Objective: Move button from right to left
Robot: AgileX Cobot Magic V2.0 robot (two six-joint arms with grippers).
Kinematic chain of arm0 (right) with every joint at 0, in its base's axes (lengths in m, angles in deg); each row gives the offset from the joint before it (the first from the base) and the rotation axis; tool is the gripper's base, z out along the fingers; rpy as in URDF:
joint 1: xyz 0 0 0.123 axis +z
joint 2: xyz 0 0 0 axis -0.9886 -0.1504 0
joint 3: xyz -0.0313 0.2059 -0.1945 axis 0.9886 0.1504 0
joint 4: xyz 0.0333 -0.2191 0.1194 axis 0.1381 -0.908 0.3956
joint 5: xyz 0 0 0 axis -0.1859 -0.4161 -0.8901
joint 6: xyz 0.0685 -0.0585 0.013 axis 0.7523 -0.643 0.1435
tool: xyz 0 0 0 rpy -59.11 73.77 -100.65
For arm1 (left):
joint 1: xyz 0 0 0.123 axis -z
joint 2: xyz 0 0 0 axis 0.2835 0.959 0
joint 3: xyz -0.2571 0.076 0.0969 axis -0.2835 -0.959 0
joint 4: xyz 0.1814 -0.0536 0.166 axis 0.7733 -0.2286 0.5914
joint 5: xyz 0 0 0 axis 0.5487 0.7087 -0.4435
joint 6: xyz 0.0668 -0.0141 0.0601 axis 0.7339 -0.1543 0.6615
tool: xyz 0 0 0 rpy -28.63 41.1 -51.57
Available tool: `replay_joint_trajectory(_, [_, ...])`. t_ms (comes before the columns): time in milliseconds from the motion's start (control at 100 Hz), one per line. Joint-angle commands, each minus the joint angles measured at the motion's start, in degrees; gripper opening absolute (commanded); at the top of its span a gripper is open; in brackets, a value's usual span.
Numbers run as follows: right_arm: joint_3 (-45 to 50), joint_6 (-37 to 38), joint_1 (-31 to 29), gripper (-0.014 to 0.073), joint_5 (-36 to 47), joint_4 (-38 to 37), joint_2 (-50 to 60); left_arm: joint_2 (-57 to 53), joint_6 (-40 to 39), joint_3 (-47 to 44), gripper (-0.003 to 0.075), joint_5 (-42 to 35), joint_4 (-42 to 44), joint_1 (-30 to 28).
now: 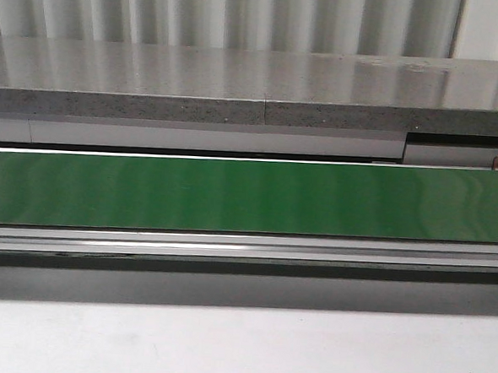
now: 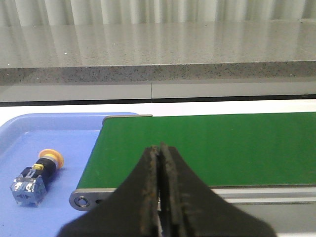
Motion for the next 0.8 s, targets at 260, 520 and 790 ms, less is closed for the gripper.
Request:
replay_joint_trajectory(260, [8.31, 0.67, -10.11, -0.0066, 24.89, -2.4, -0.81, -1.83, -0.61, -2.23, -0.002, -4.95, -0.49, 0.35])
replay_joint_trajectory(520, [20.64, 2.61, -19.3, -0.0066, 39.42, -3.44, 1.33, -1.83, -0.61, -2.23, -0.002, -4.95, -0.49, 0.35])
replay_joint_trajectory(790, [23.43, 4.69, -20.0, -0.0066, 35.17, -4.15, 7.03, -1.83, -0.61, -2.23, -0.002, -4.95, -0.49, 0.35])
